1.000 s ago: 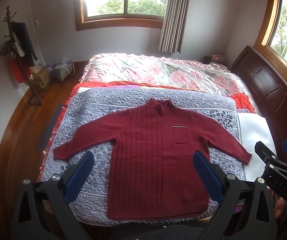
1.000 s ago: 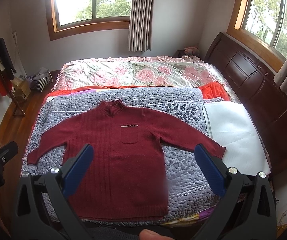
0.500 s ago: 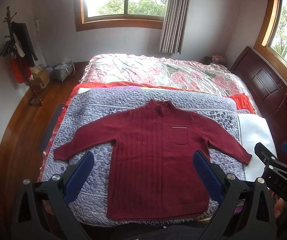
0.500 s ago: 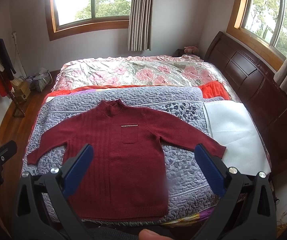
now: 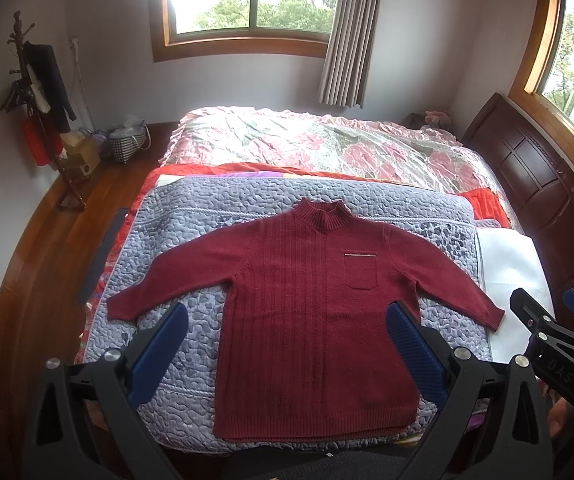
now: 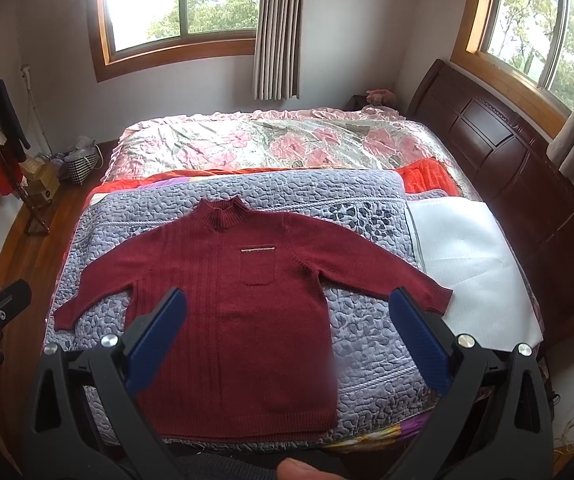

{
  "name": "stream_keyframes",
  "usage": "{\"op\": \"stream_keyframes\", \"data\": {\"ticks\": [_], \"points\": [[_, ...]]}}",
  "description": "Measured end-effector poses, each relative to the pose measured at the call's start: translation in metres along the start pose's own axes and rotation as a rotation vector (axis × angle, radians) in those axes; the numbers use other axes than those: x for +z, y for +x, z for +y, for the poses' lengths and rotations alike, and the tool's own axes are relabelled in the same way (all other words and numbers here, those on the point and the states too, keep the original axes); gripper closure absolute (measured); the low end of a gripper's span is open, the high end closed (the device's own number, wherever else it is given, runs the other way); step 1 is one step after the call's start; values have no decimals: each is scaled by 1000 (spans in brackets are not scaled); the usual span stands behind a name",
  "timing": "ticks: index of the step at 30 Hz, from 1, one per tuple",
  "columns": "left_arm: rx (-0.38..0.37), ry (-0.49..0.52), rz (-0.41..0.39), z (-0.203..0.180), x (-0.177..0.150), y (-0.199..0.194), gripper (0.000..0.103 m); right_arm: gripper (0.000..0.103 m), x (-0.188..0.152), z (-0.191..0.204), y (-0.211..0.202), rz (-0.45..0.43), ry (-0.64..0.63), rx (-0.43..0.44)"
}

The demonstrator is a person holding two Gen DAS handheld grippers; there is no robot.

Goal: Fold small clothes

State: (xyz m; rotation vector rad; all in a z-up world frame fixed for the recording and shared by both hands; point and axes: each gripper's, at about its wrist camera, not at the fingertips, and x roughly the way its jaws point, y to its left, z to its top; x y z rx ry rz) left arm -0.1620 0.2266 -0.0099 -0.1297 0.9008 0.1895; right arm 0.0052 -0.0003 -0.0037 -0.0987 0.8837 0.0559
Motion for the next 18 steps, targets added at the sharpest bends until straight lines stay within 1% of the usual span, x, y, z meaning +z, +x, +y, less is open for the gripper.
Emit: {"op": "stream_keyframes", "data": {"ticks": [9, 18], "points": [[0, -1, 0, 0, -1, 0, 4, 3, -1, -1, 2, 3, 0, 0], [1, -1, 18, 1, 1, 13, 4, 3, 3, -2, 7, 16, 6, -6]]}}
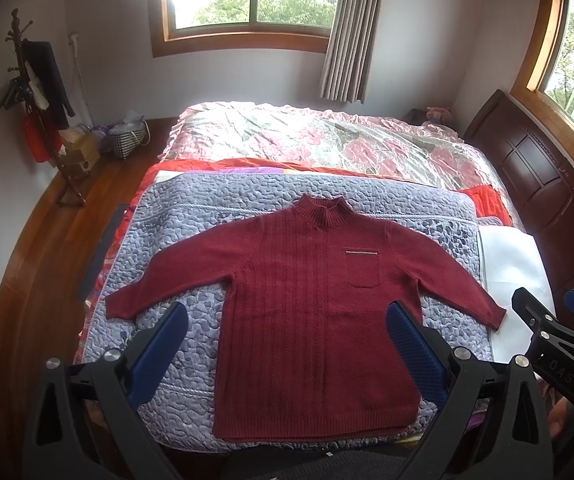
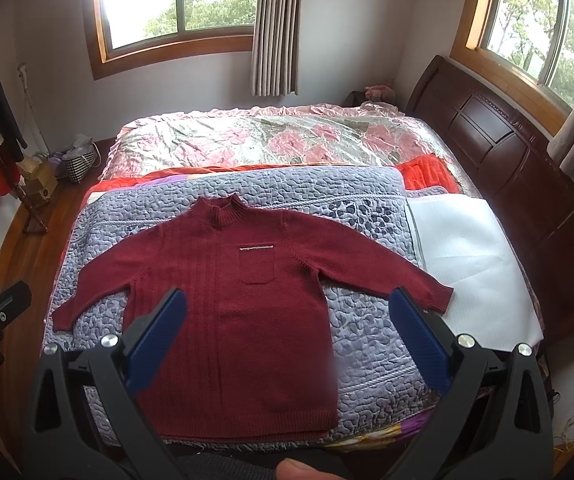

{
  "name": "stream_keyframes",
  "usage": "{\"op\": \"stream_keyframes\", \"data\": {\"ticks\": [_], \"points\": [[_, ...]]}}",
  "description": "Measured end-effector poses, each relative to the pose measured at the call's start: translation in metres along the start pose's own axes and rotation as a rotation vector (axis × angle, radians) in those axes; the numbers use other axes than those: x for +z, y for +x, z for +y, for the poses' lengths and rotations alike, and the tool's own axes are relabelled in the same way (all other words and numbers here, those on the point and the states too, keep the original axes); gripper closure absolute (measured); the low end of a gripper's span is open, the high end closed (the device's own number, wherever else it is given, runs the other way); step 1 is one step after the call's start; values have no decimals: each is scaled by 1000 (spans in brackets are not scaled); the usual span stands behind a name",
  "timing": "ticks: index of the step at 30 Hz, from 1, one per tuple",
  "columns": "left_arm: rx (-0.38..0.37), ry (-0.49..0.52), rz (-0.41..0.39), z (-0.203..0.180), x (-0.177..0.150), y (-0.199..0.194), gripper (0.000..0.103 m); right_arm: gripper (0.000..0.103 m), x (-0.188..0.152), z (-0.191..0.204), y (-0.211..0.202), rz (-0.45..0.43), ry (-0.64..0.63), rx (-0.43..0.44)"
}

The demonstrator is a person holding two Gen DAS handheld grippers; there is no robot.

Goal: Fold small clothes

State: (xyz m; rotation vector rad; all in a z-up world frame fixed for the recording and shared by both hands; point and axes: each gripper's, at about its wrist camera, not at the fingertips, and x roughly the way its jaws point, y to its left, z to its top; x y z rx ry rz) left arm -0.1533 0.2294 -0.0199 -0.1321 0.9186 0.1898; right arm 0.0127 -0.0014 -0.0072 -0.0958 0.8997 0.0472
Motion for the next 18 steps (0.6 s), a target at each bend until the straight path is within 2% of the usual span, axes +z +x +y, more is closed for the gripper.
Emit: {"op": "stream_keyframes", "data": {"ticks": [9, 12, 14, 18], "points": [[-4, 32, 13, -9, 4, 16, 4, 3, 4, -7, 13, 18, 15, -7], [-45, 42, -27, -12, 5, 29, 4, 3, 7, -15, 24, -31, -8, -20], [-114, 19, -29, -9, 6, 48, 4, 3, 8, -36, 37, -58, 24, 5], [-175, 3, 85, -13, 7, 106, 4, 4, 4, -97, 82, -8, 155, -24]]}}
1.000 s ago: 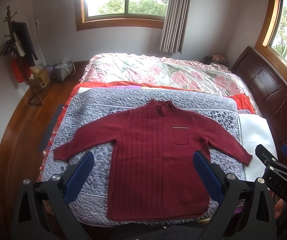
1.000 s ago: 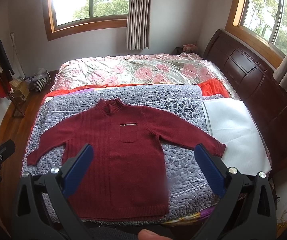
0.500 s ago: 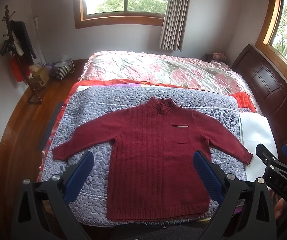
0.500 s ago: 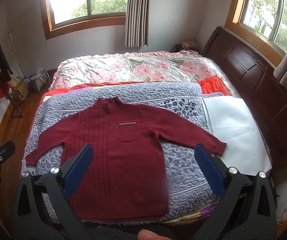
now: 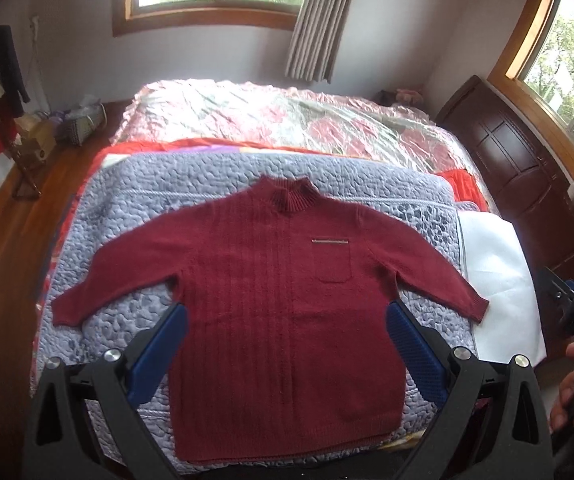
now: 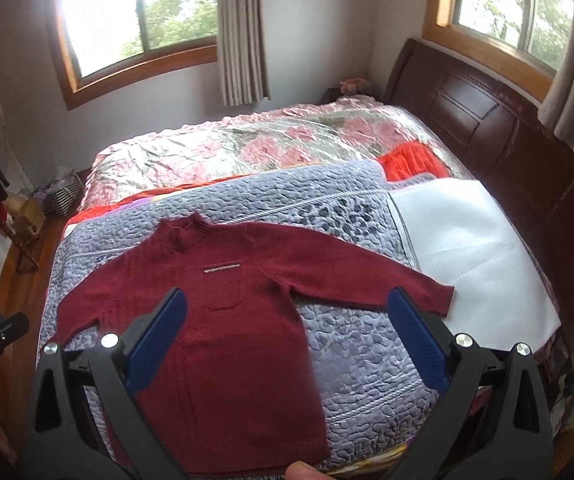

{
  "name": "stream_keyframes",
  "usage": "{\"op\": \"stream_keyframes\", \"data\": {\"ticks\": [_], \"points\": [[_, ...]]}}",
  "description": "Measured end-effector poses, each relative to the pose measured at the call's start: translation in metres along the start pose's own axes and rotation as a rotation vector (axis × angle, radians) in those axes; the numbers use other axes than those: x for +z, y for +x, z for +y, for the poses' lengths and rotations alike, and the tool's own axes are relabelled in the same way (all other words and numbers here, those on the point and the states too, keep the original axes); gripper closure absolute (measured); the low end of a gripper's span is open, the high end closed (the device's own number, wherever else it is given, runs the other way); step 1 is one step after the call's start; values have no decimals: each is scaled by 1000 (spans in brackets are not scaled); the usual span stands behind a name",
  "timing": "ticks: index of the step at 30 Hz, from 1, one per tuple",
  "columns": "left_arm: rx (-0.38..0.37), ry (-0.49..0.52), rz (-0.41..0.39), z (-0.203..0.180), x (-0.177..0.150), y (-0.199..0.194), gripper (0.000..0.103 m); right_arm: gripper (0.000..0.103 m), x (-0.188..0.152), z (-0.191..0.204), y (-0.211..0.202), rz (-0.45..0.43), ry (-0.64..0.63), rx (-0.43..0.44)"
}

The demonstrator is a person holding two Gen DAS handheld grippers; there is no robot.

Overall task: Fold small clothes
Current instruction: 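Grasp the red sweater's sleeve cuff with the right gripper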

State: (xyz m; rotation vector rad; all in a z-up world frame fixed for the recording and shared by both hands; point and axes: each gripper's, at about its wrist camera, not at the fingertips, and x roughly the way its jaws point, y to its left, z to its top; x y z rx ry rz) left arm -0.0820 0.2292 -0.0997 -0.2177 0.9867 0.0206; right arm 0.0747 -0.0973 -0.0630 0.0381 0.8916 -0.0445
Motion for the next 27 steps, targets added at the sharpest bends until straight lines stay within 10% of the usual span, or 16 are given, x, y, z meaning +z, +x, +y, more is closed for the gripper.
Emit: {"op": "stream_keyframes", "data": {"ticks": [4, 9, 16, 27], "points": [[-95, -25, 66, -7, 1, 46, 4, 48, -16, -85, 62, 135, 217, 14], [-108, -18, 139, -32, 4, 96, 4, 49, -73, -207, 142, 257, 709, 171], [-65, 49, 192, -80, 6, 156, 4, 58, -145, -320, 260, 212, 1169, 336], [-58, 88, 321, -121, -9, 246, 4, 60, -186, -386, 380, 135, 1389, 322]]}}
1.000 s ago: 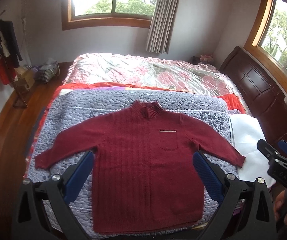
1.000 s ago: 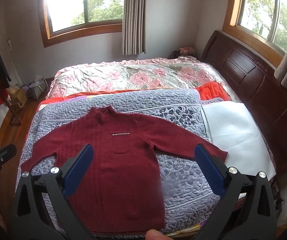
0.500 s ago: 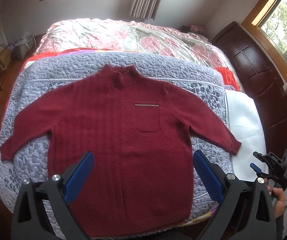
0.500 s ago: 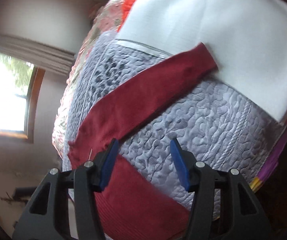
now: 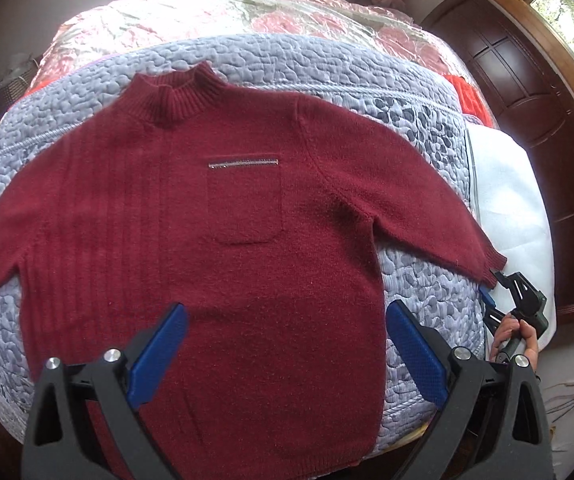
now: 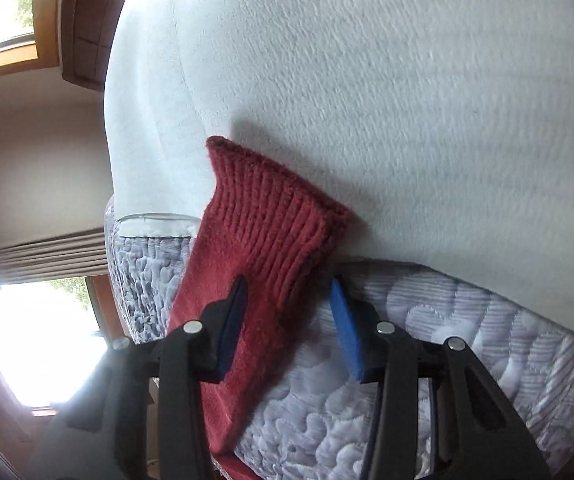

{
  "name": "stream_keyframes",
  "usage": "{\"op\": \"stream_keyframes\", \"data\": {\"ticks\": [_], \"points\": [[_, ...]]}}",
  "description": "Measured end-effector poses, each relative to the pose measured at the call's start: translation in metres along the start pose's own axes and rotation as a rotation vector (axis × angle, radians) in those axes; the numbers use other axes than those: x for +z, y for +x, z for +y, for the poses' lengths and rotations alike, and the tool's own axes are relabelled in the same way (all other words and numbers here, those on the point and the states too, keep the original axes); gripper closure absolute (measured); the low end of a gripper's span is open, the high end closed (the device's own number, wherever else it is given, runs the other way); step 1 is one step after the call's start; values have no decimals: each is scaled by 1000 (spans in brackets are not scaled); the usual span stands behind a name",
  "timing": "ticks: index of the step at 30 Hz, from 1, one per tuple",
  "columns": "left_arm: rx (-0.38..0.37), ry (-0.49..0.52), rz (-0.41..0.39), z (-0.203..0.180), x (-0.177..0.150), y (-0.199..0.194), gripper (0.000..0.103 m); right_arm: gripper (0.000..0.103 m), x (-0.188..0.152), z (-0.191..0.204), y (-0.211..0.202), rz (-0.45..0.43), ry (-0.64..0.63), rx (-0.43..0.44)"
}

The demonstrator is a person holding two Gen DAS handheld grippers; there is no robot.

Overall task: Fold small clothes
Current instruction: 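Grasp the red sweater's sleeve cuff with the right gripper, then lift the sleeve with the right gripper and fold it across the sweater body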

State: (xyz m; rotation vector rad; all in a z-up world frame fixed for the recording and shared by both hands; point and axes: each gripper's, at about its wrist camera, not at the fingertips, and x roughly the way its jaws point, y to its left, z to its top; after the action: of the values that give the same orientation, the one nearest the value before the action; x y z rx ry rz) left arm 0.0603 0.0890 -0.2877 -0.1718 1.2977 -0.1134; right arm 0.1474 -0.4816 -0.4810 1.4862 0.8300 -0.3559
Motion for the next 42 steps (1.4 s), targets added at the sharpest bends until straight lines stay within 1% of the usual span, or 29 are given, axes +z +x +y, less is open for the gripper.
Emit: {"op": "stream_keyframes", "data": {"ticks": [4, 7, 10, 14, 18, 20, 21, 22, 24, 25, 26, 29, 32, 35, 40, 42], "points": [[13, 28, 17, -5, -4, 11, 4, 58, 7, -3, 6, -16, 8, 11], [20, 27, 41, -4, -8, 18, 4, 58, 1, 3, 5, -28, -11, 11], [23, 27, 57, -3, -12, 21, 4, 61, -2, 5, 2, -40, -23, 13], [32, 45, 52, -4, -14, 20, 4, 63, -4, 8, -7, -48, -41, 17], [30, 49, 45, -3, -15, 20, 4, 64, 0, 4, -3, -46, -40, 18], [32, 49, 50, -3, -15, 21, 4, 68, 0, 6, -3, -44, -48, 16], [33, 47, 52, -3, -16, 21, 4, 68, -1, 9, -5, -47, -66, 17], [31, 43, 52, -2, -17, 20, 4, 71, -2, 12, -7, -51, -84, 12], [32, 40, 52, -1, -19, 20, 4, 83, -6, 15, -10, -54, -118, 5], [34, 41, 53, 0, -20, 20, 4, 93, -6, 15, -11, -60, -136, 8], [36, 40, 56, 0, -21, 20, 4, 92, -7, 16, -13, -65, -147, -2], [31, 32, 62, 2, -22, 18, 4, 93, -6, 23, -19, -73, -166, 10], [24, 34, 50, 3, -23, 13, 4, 93, -6, 37, -25, -81, -198, 17], [-4, 9, 54, 10, -24, 7, 4, 93, -11, 59, -33, -89, -252, 15], [-33, -39, 53, 29, -27, -8, 4, 93, -37, 125, -58, -129, -445, 4], [-65, -66, 63, 40, -29, -15, 4, 93, -54, 156, -67, -155, -544, -7]]}}
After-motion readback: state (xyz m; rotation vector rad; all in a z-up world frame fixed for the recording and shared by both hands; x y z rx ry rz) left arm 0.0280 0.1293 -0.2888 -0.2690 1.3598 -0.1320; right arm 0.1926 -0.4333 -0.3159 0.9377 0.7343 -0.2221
